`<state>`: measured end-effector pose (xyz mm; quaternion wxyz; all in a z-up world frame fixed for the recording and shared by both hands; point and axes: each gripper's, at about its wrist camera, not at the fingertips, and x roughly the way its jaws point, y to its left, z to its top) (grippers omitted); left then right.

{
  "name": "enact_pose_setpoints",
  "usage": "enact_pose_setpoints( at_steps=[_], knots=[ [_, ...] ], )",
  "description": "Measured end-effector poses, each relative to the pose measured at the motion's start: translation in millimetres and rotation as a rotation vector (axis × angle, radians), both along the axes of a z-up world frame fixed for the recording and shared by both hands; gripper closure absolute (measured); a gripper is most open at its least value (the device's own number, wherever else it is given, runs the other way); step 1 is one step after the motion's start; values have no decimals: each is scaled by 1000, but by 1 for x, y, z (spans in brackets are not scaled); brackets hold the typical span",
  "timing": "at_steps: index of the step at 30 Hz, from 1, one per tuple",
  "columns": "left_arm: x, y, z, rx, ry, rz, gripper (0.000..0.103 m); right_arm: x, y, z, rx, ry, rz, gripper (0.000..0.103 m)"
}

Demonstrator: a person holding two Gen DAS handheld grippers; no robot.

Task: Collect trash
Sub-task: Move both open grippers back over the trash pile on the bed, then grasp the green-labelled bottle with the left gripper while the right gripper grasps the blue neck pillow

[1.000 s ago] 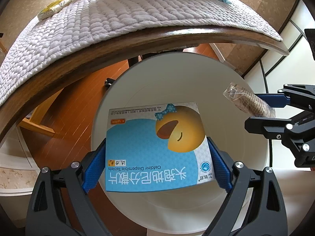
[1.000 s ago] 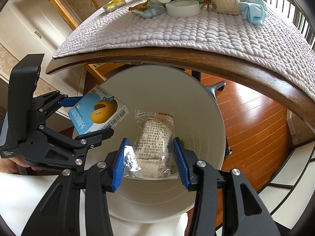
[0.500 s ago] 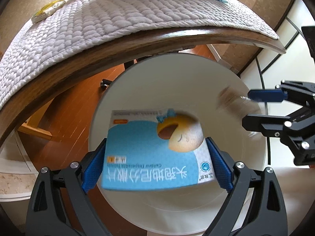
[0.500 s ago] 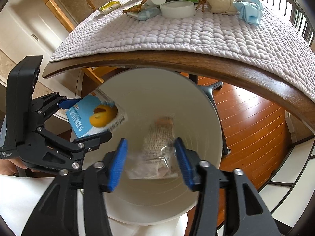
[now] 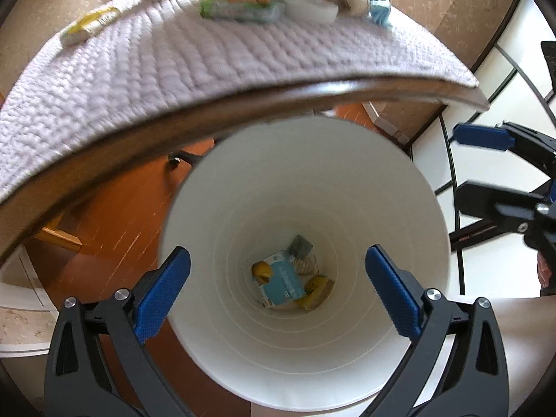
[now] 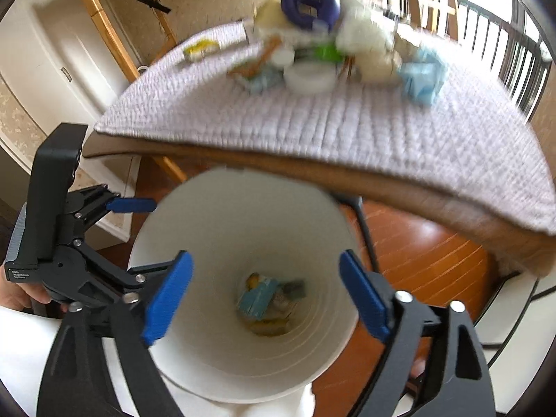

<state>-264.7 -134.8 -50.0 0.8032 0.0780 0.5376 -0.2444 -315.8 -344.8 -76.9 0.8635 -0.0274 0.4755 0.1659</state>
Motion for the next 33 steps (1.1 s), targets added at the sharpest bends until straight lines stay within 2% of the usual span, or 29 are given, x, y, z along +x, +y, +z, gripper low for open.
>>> enact_pose_setpoints(
  at_steps=[2,4,8,11,14,18,22,25,33],
  knots=[
    [-2,3,15,-26,-31,-2,2,0,-4,15,-17,-58,-15,4],
    [-4,6,31,-48,-81,-16,2,3,-8,30,-27,-110,-26,4],
    [-2,1,62,4,-245,-35,1,19,-9,55,-45,-193,-52,4],
    [8,0,72,36,-321,-39,1,38,-8,71,-79,-263,-64,4],
    [26,-3,73,47,-334,-36,1,59,-2,81,-127,-325,-53,4],
    [53,-8,72,36,-340,-37,1,88,13,85,-161,-343,-33,5],
    [79,-10,71,19,-335,-46,1,118,20,85,-143,-317,-32,6],
    [95,-15,68,19,-331,-62,1,139,22,82,-109,-281,-46,12],
    [118,-30,58,37,-328,-96,2,173,24,73,-31,-222,-83,22]
  ],
)
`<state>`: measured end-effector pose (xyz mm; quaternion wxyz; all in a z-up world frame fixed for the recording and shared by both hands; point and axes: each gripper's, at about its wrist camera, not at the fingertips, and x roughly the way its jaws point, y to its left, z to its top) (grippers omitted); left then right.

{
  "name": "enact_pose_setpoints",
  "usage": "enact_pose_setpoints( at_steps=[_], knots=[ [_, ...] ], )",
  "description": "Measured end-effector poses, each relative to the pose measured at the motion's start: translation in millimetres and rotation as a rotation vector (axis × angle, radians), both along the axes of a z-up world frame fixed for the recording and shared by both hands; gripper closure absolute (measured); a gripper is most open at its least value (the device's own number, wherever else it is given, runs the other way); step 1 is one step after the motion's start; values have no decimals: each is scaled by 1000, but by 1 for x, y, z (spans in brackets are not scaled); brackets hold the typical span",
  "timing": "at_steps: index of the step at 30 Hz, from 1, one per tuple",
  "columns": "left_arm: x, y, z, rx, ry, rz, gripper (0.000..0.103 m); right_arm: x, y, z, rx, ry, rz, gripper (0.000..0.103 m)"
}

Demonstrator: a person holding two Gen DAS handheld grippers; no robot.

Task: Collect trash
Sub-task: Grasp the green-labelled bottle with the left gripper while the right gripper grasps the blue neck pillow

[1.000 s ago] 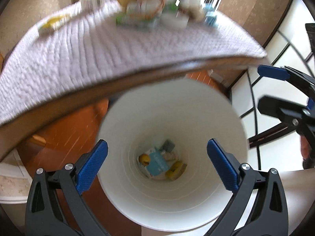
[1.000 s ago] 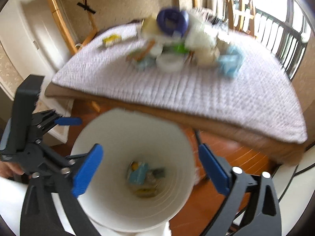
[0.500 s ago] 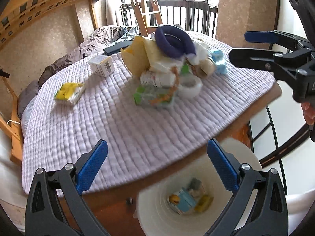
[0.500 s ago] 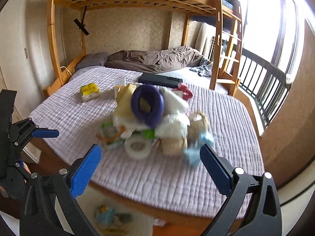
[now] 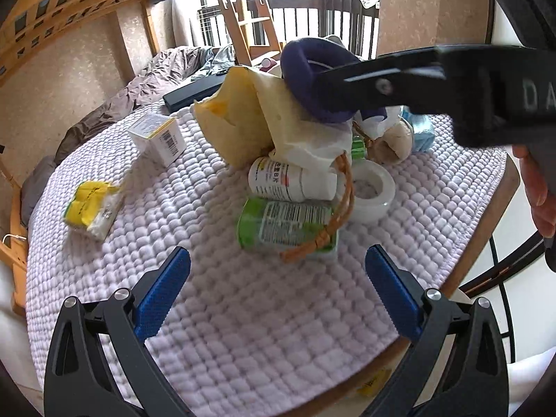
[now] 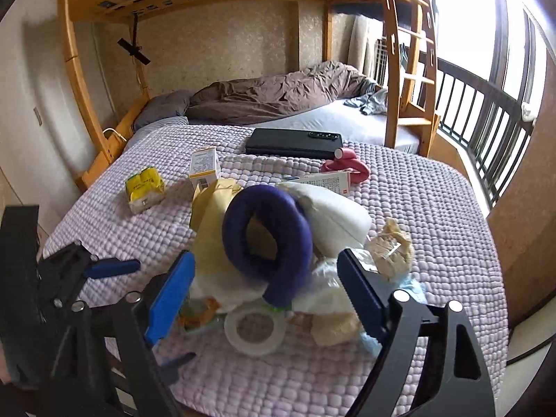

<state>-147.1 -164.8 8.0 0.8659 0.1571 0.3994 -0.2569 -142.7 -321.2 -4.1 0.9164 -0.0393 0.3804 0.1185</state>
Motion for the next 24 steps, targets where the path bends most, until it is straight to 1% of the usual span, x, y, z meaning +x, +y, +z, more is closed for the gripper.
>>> enact_pose_setpoints(
  at_steps=[4,6,7,8,10,12,14,16,17,18,20,24],
  knots=[
    [7,-5,-3,13,-1,-13,2,7,0,-4,21,17,1,26],
    [12,-7,-4,10,-2,-24,2,9,1,-6,29,27,9,33],
    [14,-8,-4,10,-3,-27,3,11,2,-7,34,35,11,39],
    [16,-9,-4,12,-4,-29,4,11,3,-9,36,38,8,43],
    [21,-9,-7,20,0,-28,12,11,2,-11,42,37,-1,48],
    [27,-9,-10,13,15,-30,18,11,0,-11,57,36,-4,49],
    [29,-7,-11,-17,36,-37,23,11,-1,-11,55,35,-1,49],
    [29,-8,-10,-24,37,-49,30,9,-1,-11,54,29,-1,49],
    [27,-8,-10,-20,33,-51,32,8,-1,-10,58,28,-1,50],
    [25,-8,-9,-19,29,-55,38,7,-2,-9,64,25,-1,50],
    [19,-9,-8,-10,24,-54,38,3,-4,-6,75,21,0,50],
    [13,-6,-6,-18,31,-47,38,-2,-8,-1,90,10,-1,50]
  ],
)
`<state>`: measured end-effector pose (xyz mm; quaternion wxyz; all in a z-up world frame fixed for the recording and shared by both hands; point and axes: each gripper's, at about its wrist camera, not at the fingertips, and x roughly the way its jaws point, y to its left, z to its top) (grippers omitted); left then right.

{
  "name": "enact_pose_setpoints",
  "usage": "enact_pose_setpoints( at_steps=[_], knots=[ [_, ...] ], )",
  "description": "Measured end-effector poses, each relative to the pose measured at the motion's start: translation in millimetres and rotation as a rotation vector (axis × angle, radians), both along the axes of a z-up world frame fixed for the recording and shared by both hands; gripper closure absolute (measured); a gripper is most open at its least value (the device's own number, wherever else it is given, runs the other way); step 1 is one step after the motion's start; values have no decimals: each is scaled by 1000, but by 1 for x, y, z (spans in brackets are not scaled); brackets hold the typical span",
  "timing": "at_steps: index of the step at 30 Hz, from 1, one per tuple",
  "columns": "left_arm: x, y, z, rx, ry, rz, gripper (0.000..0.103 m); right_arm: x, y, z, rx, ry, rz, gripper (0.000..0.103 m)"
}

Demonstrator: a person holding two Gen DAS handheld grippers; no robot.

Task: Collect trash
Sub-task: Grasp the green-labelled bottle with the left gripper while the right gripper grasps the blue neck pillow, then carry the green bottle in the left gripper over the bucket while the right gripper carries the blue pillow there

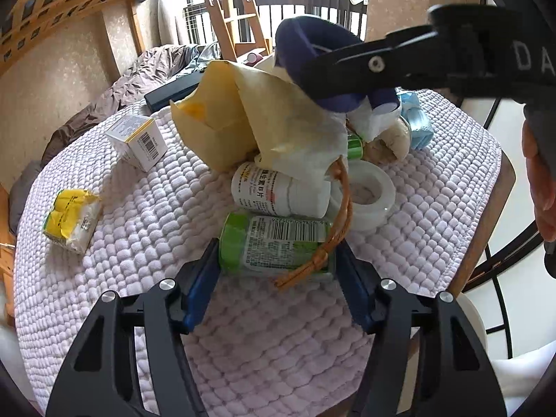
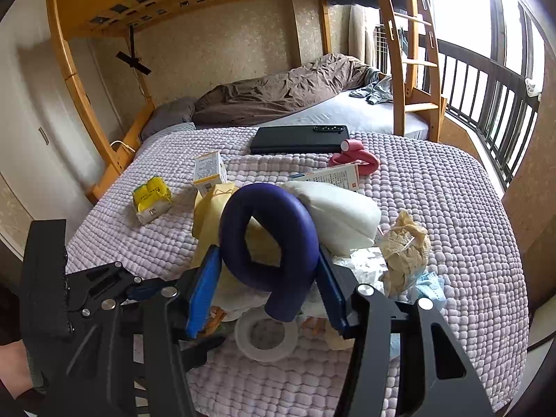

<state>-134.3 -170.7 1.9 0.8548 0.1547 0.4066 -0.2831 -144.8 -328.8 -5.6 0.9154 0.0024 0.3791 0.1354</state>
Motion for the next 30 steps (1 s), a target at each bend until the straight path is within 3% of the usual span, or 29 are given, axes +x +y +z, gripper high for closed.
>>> enact_pose_setpoints(
  at_steps=[17,30],
  knots=[
    [-18,43,10,-8,0,129,38,-28,1,16,37,-21,27,50],
    [-35,68,15,-43,31,216,38,-63,0,2,48,35,54,50]
  ],
)
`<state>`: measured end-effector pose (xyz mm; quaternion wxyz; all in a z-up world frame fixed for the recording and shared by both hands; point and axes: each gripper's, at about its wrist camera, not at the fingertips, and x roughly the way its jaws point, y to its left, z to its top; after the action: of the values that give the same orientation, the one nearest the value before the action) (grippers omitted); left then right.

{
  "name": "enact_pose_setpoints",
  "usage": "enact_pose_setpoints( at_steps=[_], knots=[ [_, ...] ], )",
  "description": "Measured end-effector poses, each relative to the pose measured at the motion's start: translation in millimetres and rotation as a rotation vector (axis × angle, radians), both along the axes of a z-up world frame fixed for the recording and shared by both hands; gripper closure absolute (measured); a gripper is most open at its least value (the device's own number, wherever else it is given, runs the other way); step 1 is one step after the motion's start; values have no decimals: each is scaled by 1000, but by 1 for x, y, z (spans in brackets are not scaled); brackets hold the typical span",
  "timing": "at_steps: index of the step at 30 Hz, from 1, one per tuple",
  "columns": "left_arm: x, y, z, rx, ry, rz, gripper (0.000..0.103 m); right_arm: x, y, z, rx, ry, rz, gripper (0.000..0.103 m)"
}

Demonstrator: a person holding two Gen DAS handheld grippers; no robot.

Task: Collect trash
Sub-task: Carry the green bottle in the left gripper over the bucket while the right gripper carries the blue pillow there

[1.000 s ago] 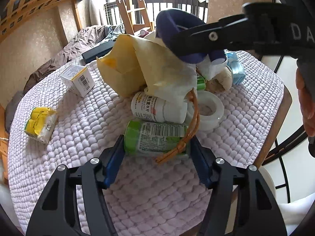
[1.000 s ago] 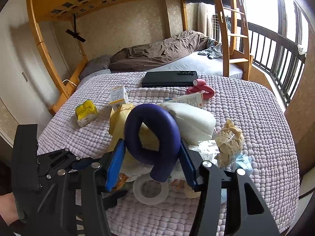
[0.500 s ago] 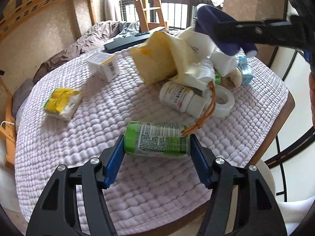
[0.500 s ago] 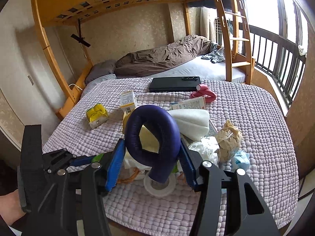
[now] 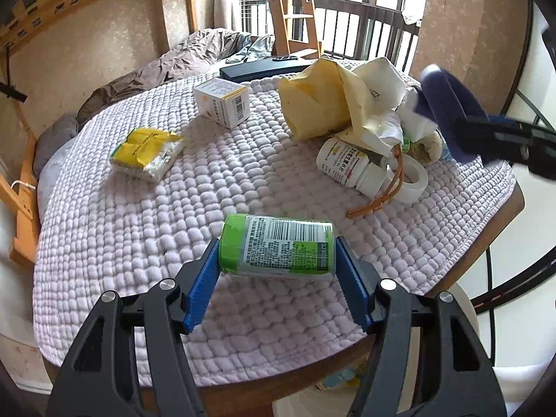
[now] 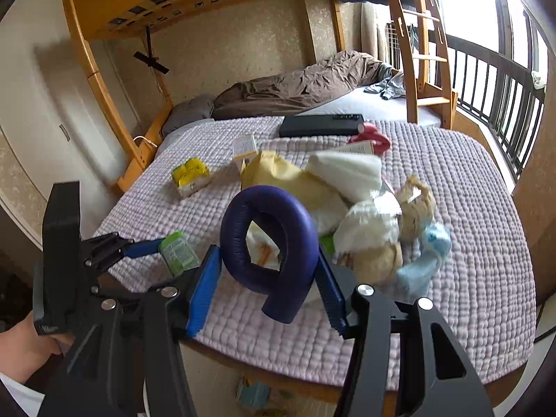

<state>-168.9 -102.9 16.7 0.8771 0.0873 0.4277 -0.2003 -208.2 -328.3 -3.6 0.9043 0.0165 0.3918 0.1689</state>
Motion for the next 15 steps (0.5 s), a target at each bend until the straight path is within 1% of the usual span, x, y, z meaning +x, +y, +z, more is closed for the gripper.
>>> enact_pose_setpoints(
  at_steps=[7,15],
  knots=[
    [-12,4,6,-26,12,35,38,-18,-6,-14,-3,44,-6,50],
    [-25,6,15,-41,7,58,38,-34,-13,-21,1,63,-14,50]
  ],
)
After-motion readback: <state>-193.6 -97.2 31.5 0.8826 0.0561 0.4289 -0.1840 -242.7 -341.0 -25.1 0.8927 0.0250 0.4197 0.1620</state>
